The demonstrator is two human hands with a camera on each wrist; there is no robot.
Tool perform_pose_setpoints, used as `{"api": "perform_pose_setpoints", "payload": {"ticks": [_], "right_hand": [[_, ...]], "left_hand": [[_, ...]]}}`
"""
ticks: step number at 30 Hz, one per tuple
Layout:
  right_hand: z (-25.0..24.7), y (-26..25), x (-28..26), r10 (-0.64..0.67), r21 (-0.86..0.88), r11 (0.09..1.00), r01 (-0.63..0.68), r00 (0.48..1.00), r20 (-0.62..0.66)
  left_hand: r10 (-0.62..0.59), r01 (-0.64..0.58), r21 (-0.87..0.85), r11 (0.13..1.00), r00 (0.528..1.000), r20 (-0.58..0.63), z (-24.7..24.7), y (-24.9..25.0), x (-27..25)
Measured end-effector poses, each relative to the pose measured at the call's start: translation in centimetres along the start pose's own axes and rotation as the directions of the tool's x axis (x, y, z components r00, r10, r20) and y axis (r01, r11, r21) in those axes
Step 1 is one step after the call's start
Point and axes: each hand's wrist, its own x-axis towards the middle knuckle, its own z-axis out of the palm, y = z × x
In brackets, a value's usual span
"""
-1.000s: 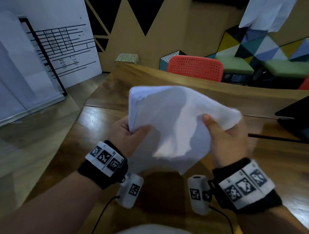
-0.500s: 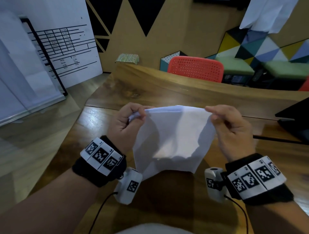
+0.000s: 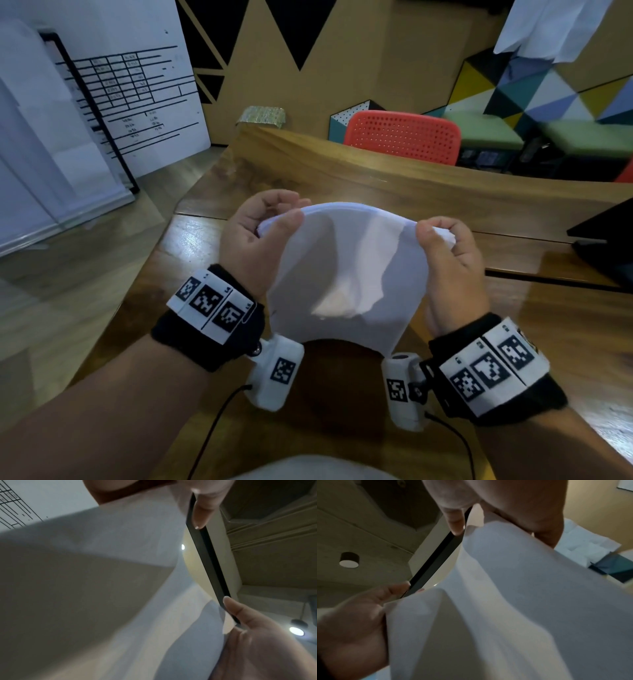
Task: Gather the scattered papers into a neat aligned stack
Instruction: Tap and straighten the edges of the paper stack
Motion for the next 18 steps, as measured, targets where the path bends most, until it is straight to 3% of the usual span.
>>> {"api": "perform_pose_setpoints", "payload": {"ticks": [2, 5, 8, 11, 12, 15, 18], "right_hand": [[0.1, -0.3, 0.4, 0.020, 0.027, 0.999, -0.020, 1.000, -0.005], [0.0, -0.7, 1.2, 0.037, 0.050, 0.998, -0.034, 0.998, -0.056], [-0.3, -1.0, 1.7, 0.032, 0.058, 0.998, -0.030, 0.999, -0.035], [-0.6, -0.6, 1.5, 0.046, 0.138, 0.989, -0.060, 0.993, 0.106], [-0.5, -0.2, 1.2, 0.046, 0.096, 0.994, -0.059, 0.991, 0.129], [0.1, 1.2, 0.7, 0.045, -0.035, 0.998, -0.042, 0.996, 0.077], [0.5, 1.4, 0.2, 0.011, 0.016, 1.000, -0.010, 0.999, -0.035]], "left_hand": [[-0.056, 0.049, -0.113, 0.992, 0.997, -0.059, 0.4, 0.3, 0.5], [-0.105, 0.094, -0.107, 0.990, 0.989, -0.105, 0.7, 0.7, 0.7], [-0.118, 0.109, -0.125, 0.986, 0.991, -0.064, 0.3, 0.7, 1.1], [-0.087, 0.095, -0.254, 0.963, 0.995, 0.043, -0.7, -0.6, 1.2], [-0.071, 0.087, -0.220, 0.972, 0.994, 0.078, -1.0, -1.2, 0.9], [-0.051, 0.039, 0.098, 0.994, 0.991, 0.124, -0.9, -2.4, -0.7], [-0.033, 0.048, 0.172, 0.984, 0.995, -0.091, 0.1, -2.2, -1.1]]}}
